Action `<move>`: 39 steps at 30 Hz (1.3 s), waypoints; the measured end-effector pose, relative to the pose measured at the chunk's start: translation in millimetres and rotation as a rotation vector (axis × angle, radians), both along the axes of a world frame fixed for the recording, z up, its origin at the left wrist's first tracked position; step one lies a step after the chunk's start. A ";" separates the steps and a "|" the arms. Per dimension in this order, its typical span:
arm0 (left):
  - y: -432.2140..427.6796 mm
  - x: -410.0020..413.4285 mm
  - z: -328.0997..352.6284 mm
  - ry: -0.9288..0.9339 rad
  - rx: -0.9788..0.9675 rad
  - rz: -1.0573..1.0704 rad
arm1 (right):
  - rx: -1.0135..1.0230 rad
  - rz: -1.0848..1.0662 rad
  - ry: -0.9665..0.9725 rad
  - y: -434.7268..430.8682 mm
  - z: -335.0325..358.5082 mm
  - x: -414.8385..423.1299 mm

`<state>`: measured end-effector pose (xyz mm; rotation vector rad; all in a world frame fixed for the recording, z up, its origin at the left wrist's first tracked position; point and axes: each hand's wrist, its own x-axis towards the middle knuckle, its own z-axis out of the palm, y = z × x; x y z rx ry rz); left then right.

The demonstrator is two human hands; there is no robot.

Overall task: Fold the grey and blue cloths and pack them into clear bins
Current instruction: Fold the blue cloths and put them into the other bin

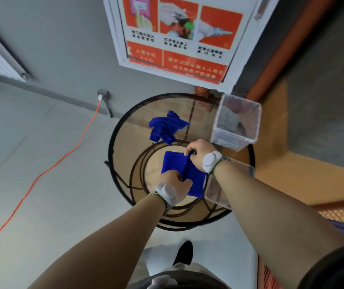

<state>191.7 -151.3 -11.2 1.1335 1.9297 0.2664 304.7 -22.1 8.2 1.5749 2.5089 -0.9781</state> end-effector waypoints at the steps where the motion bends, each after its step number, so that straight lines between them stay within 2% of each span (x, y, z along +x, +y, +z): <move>1: 4.7 17.2 -1.3 0.021 0.011 -0.013 | 0.009 -0.013 -0.002 3.9 -1.9 18.7; 7: 16.2 61.9 -15.7 0.158 0.011 -0.100 | -0.074 -0.037 -0.016 17.8 -18.5 74.4; 11: 17.8 56.5 -26.8 0.147 0.033 0.144 | -0.171 -0.140 0.062 13.5 -31.9 94.3; 14: 18.8 40.4 -29.5 0.307 0.047 0.269 | -0.149 -0.161 0.087 4.4 -41.2 90.3; 17: 26.6 24.2 -33.7 0.398 -0.063 0.354 | -0.178 -0.189 0.104 2.8 -50.9 79.1; 20: 33.5 11.3 -43.6 0.235 -0.140 0.375 | -0.245 -0.203 0.132 -3.0 -57.5 72.8; 23: 41.2 3.2 -51.6 0.108 -0.110 0.352 | -0.282 -0.252 0.160 -6.4 -59.7 66.7; 30: 62.0 -11.9 -44.4 -0.124 -0.069 0.224 | -0.227 -0.398 0.151 -12.4 -45.2 51.5; 33: 69.3 -16.5 -29.9 -0.272 0.033 0.245 | -0.125 -0.508 0.082 -12.4 -40.1 42.2; 36: 77.9 -30.7 -4.1 -0.400 0.134 0.303 | -0.066 -0.448 -0.104 -16.8 -32.2 26.7; 38: 84.0 -40.4 17.5 -0.570 0.122 0.381 | -0.081 -0.491 -0.150 -16.6 -25.5 18.3; 39: 87.1 -44.4 27.1 -0.667 0.097 0.418 | -0.111 -0.584 -0.154 -20.9 -17.7 11.0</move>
